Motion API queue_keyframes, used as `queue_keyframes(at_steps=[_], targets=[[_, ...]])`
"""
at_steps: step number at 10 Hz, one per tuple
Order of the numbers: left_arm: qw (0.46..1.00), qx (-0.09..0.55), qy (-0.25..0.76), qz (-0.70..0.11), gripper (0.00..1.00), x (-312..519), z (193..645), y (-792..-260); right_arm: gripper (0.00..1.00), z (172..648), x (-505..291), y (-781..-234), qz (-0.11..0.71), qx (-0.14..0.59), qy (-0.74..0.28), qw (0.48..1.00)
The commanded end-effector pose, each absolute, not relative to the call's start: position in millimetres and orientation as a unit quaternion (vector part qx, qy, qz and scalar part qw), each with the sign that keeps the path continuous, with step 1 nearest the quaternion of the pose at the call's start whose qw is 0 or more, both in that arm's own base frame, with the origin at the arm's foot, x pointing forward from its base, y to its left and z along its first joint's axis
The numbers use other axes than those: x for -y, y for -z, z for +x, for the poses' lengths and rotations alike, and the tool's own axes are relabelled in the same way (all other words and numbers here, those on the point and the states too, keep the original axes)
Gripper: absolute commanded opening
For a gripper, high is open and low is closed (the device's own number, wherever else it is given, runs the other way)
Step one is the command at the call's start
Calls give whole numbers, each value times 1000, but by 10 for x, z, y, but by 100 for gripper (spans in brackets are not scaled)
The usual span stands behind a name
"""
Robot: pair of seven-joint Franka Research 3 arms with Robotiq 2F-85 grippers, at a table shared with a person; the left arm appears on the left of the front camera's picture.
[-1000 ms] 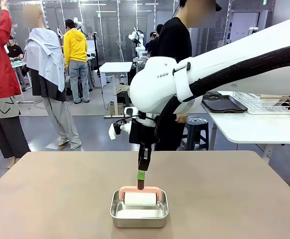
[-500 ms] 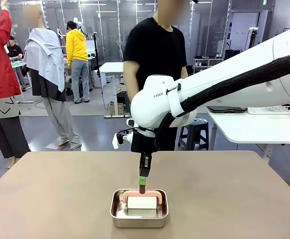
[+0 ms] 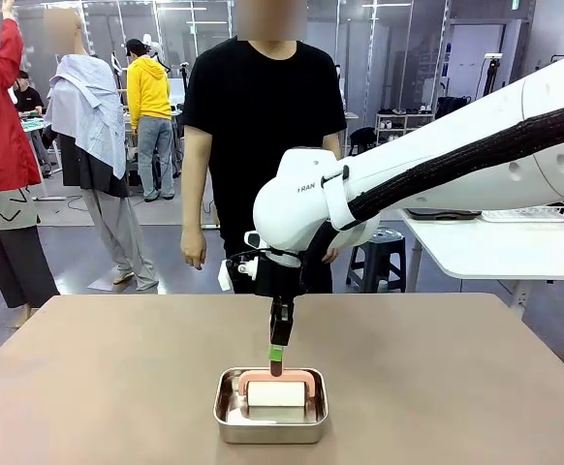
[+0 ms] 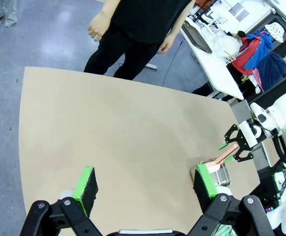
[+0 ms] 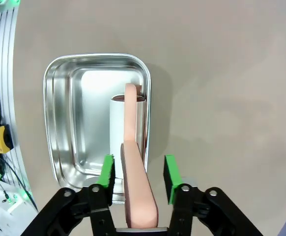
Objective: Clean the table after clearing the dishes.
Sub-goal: Place the Lint Roller back on top of the Airtight Container.
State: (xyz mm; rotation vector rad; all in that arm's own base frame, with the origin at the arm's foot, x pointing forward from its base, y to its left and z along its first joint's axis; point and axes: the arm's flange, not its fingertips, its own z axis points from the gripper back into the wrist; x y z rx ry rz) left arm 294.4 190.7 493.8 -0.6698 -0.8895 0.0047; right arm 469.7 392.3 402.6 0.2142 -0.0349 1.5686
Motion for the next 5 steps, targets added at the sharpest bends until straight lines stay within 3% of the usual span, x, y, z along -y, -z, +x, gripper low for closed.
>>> queue_keyframes(at_steps=[1,5], targets=[[850,419,3,-318,100,-1918,2921,-4952,100,4666,-3918,-4052,86,29,-713,695],[850,419,3,-318,100,-1918,2921,-4952,100,4686,-3863,-4410,63,53,-711,698]])
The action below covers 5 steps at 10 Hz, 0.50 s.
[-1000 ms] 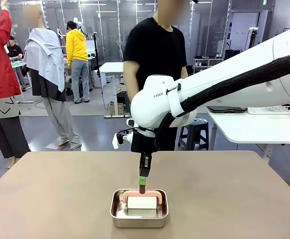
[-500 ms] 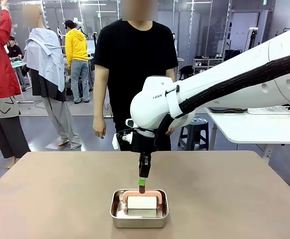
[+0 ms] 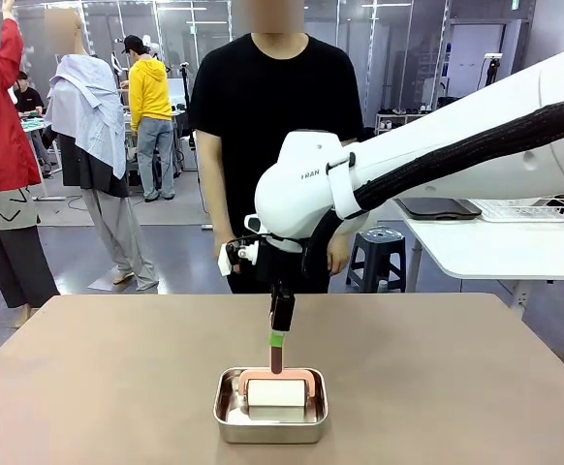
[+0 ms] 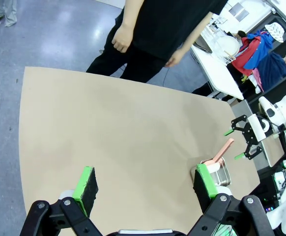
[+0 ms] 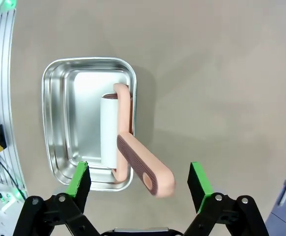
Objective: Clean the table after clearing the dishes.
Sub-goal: Place the Lint Roller back on top of the Airtight Container.
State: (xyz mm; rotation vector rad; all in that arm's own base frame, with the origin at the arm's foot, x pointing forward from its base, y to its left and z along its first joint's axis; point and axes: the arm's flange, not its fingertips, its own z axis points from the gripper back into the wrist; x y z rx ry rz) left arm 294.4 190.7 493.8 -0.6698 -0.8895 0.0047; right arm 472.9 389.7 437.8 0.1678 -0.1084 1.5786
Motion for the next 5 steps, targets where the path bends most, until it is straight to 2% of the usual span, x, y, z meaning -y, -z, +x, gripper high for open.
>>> queue_keyframes(at_steps=[1,2,3,5], targets=[[850,419,3,-318,100,-1918,2921,-4952,100,4702,-3848,-4459,61,54,-707,702],[850,419,3,-318,100,-1918,2921,-4952,100,4746,-3792,-4493,53,52,-686,724],[850,419,3,-318,100,-1918,2921,-4952,100,4734,-3877,-4451,72,55,-708,700],[850,419,3,-318,100,-1918,2921,-4952,100,4734,-3877,-4451,72,55,-708,700]])
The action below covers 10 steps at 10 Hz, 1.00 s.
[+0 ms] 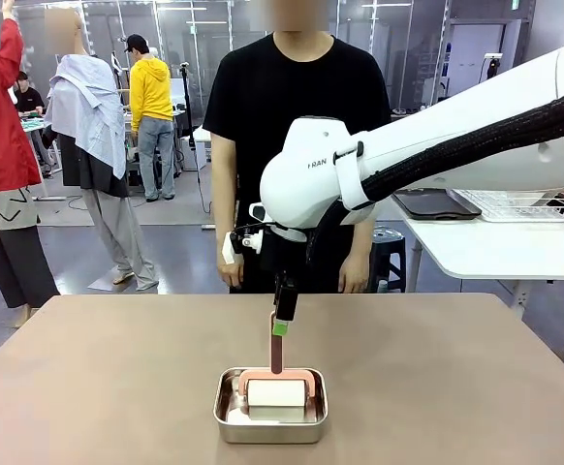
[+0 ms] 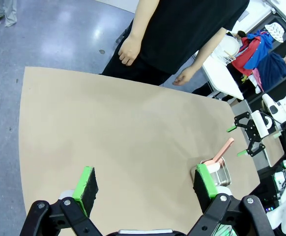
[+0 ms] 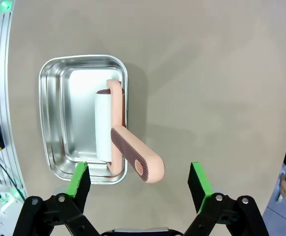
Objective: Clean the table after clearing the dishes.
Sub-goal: Place the Lint Roller back on top of the Airtight Container.
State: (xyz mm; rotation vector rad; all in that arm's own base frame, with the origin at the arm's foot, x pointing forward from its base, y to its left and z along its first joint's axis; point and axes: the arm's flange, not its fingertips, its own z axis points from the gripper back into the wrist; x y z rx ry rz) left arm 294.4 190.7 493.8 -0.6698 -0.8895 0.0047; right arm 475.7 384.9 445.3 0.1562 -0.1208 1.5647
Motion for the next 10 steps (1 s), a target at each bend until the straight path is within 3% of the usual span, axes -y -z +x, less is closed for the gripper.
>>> queue_keyframes(at_steps=[1,8,9,10], targets=[[850,419,3,-318,100,-1918,2921,-4952,100,4734,-3877,-4451,72,55,-708,700],[850,419,3,-318,100,-1918,2921,-4952,100,4750,-3860,-4444,71,54,-704,704],[850,419,3,-318,100,-1918,2921,-4952,100,4913,-3489,-4840,152,96,-632,754],[850,419,3,-318,100,-1918,2921,-4952,100,5003,-3050,-5108,177,135,-576,786]])
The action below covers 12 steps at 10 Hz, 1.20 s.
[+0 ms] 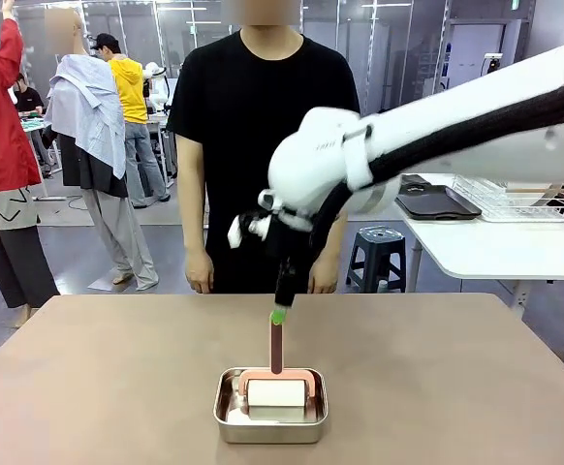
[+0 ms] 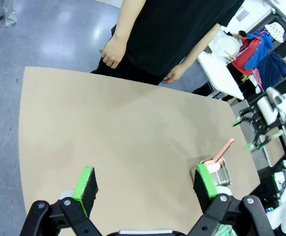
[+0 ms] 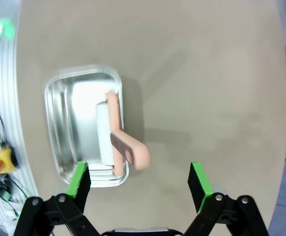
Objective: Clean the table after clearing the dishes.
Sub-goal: Place the Lint Roller back on top of the Airtight Container.
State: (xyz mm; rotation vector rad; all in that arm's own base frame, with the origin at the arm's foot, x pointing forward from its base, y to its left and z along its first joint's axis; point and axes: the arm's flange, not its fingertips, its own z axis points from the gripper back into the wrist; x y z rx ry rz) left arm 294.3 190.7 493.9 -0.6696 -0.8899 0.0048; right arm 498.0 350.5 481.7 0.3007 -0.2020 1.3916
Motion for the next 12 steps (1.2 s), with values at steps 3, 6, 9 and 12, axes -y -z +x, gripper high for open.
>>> queue_keyframes(at_steps=[3,6,9,12], targets=[[850,419,3,-318,100,-1918,2921,-4952,100,4854,-1235,-5320,282,205,-366,862],[850,419,3,-318,100,-1918,2921,-4952,100,4061,377,-5279,209,263,-96,937],[850,419,3,-318,100,-1918,2921,-4952,100,3338,1923,-4849,359,274,117,885],[850,419,3,-318,100,-1918,2921,-4952,100,3283,2291,-4535,409,271,186,852]])
